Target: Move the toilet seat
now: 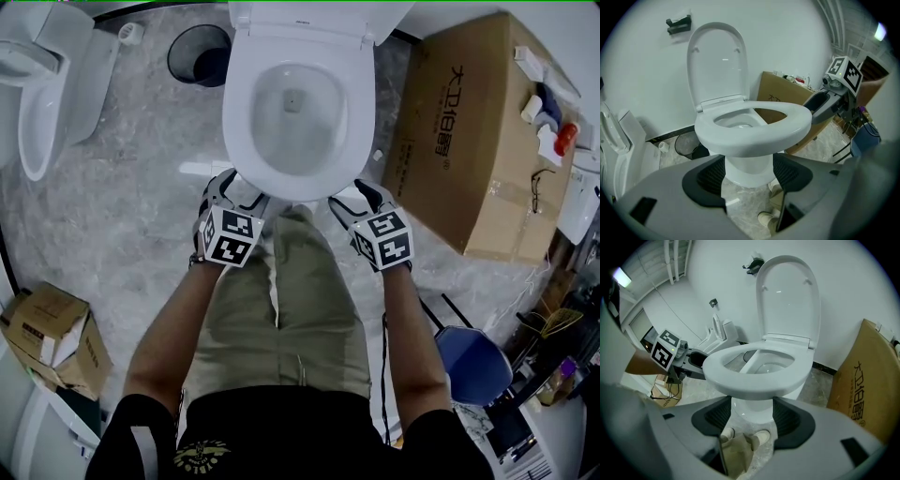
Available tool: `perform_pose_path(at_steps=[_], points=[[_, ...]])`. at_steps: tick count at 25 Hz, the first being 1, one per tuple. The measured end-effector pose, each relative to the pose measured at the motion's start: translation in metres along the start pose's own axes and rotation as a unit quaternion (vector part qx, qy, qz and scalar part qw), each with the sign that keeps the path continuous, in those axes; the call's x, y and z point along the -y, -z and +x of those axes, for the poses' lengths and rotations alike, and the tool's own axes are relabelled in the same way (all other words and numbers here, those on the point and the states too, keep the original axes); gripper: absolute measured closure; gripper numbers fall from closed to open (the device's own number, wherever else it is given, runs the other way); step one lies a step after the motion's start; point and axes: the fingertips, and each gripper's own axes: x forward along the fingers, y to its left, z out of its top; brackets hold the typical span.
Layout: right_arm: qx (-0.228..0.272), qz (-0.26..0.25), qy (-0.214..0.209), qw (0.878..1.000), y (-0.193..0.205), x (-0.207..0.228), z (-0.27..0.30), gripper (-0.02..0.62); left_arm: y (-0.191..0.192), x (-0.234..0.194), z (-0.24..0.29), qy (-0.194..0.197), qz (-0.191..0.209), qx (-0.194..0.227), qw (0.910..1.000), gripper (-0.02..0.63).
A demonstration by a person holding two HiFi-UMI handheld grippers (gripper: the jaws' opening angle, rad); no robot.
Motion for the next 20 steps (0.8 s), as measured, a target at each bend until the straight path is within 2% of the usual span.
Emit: perform_pose_path(at_steps=[4, 8, 20], points=[[0.006, 0.001, 0.003, 1.0, -0.01, 0.001, -0.008, 0.311, -0.011, -0.002, -0.007, -0.009, -0.002, 0.006, 0.9999, 0.282], [-0.005, -0.026, 0.021, 0.999, -0.024, 0.001, -0.015, 0.311, -0.024, -0.01, -0.018, -0.019, -0.004, 0.007, 0.9998, 0.283], [0.045, -0.042, 0.034, 0.998, -0.083, 0.012, -0.057, 0.311, -0.091, -0.029, -0.043, -0.049, -0.031, 0.044, 0.9974, 0.282]])
